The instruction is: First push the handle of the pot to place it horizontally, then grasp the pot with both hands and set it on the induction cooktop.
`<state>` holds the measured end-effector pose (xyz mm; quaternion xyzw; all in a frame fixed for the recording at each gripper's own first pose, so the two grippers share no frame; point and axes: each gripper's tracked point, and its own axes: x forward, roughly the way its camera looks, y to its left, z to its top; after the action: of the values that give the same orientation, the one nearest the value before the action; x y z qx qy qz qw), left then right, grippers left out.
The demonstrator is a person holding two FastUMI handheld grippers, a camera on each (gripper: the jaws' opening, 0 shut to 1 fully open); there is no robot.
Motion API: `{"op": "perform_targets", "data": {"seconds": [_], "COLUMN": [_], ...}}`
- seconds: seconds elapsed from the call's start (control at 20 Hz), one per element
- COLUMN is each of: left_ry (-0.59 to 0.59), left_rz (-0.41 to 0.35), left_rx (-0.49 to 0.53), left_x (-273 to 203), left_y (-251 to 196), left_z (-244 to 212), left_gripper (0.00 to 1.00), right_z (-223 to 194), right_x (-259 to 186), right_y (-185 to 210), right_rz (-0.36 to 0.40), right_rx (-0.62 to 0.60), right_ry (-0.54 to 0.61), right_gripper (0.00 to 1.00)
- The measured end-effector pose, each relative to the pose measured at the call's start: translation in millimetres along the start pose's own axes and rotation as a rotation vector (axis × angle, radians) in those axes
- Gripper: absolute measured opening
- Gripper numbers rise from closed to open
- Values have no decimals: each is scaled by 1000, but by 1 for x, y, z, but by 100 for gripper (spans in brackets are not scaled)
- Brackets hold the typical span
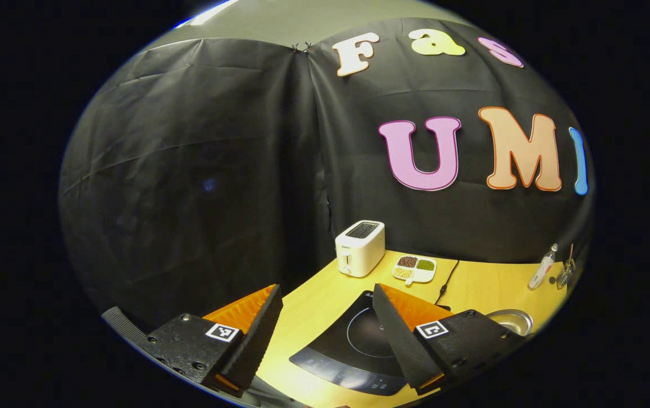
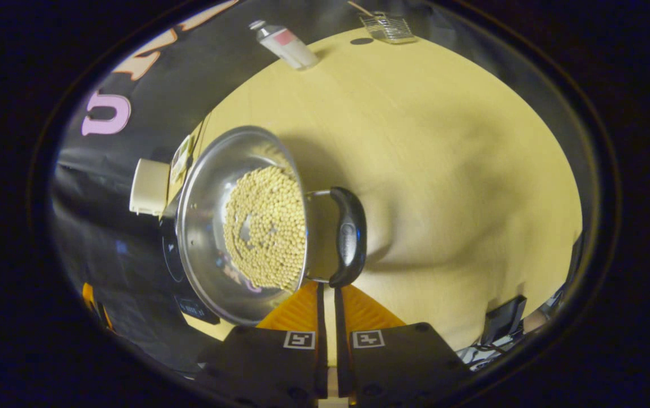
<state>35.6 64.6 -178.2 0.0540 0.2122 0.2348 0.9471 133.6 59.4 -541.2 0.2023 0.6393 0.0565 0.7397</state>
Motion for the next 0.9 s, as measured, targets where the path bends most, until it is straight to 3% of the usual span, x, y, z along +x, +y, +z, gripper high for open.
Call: {"op": "perform_targets", "data": {"seconds": [0.55, 0.9], "left_ry": [110, 189], "left_rz": [-70, -170], "left_rx": [35, 30], "left_x": [11, 18], "left_y": [-35, -74], "left_z": [-37, -64], "left_gripper": [98, 98], "right_z": [55, 66], "right_x": [7, 2], "right_y": [-3, -7], "right_rz": [-34, -34], "right_rx": [-15, -17], "right_ry": [-43, -44], "right_gripper": [10, 10]}}
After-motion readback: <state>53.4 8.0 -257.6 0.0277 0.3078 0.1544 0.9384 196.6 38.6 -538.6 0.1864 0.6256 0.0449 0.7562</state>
